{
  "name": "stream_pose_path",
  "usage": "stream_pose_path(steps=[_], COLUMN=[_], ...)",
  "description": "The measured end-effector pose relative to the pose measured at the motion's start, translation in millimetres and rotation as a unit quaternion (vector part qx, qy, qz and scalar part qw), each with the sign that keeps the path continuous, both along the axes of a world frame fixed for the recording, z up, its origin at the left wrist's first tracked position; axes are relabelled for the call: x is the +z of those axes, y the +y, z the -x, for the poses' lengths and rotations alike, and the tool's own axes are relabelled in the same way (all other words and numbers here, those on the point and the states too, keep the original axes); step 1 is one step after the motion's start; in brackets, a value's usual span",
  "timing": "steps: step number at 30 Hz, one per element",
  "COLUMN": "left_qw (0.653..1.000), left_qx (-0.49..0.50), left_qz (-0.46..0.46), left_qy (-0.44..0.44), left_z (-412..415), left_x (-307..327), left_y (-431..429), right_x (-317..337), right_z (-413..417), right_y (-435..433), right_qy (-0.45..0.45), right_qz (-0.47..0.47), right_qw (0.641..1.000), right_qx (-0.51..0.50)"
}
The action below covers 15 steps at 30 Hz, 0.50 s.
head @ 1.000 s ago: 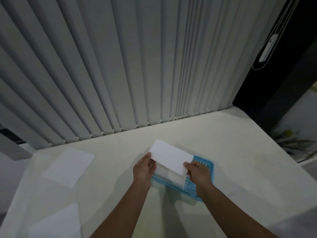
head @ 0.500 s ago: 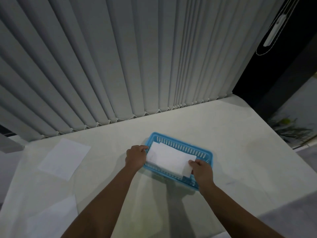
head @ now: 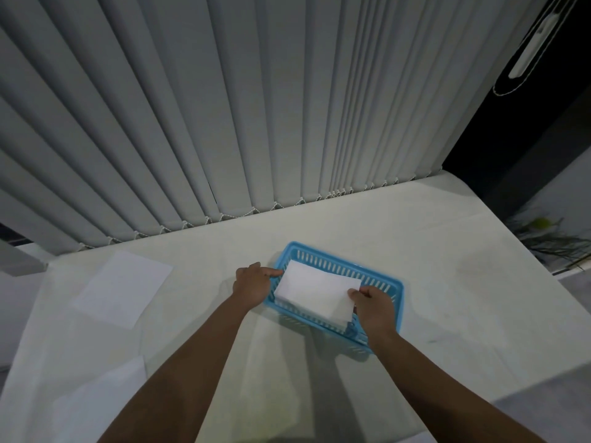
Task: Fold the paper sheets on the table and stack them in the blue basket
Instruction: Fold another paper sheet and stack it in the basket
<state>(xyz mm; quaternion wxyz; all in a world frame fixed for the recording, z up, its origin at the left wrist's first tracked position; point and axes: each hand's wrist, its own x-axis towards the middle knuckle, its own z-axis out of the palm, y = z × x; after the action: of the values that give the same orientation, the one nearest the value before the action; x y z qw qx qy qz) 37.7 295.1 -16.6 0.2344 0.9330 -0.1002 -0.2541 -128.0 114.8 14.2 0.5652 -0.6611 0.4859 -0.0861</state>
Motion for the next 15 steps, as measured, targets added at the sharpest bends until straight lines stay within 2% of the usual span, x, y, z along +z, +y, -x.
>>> stream_pose_path(steps=[15], left_qw=[1.000], left_qx=[-0.005], left_qz=[0.013], left_qy=[0.005], left_z=[1.2], left_x=[-4.0], left_y=[-7.0], right_x=[-2.5], right_z=[-6.1], right_y=[2.5], right_qy=[-0.001], right_qz=[-0.033], right_qw=[0.999], right_qx=[-0.026])
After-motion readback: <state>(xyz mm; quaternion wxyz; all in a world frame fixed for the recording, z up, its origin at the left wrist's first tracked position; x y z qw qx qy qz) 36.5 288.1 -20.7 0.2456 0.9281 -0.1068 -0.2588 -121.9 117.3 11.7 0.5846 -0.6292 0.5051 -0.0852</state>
